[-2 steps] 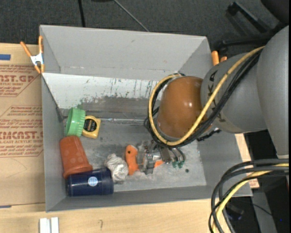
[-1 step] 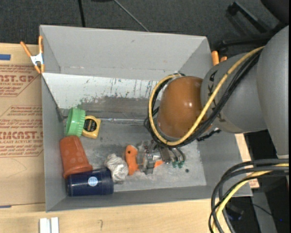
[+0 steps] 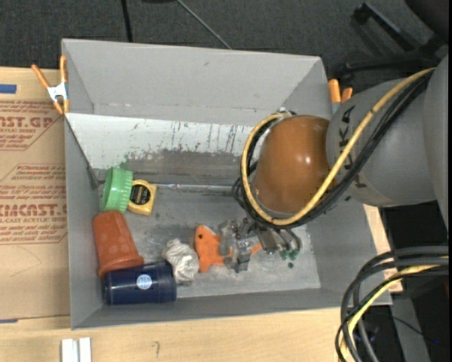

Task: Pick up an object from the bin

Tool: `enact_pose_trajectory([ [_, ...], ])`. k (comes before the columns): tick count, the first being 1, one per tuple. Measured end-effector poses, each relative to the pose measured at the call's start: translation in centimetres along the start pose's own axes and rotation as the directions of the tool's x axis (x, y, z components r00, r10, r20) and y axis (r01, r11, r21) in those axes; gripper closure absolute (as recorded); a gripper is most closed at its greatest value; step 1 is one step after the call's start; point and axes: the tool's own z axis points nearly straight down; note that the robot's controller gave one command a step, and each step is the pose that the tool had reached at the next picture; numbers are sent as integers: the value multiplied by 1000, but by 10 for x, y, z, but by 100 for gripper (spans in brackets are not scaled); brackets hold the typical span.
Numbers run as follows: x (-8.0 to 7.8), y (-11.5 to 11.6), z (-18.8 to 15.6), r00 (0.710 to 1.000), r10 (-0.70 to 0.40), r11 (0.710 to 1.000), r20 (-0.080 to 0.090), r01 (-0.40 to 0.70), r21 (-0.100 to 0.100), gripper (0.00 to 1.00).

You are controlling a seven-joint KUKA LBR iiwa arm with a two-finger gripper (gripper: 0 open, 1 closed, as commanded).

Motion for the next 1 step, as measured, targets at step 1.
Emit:
enact_pose_trajectory([
  [1,-5,-5,-28,1000,24,1000,7,-24,0,100],
])
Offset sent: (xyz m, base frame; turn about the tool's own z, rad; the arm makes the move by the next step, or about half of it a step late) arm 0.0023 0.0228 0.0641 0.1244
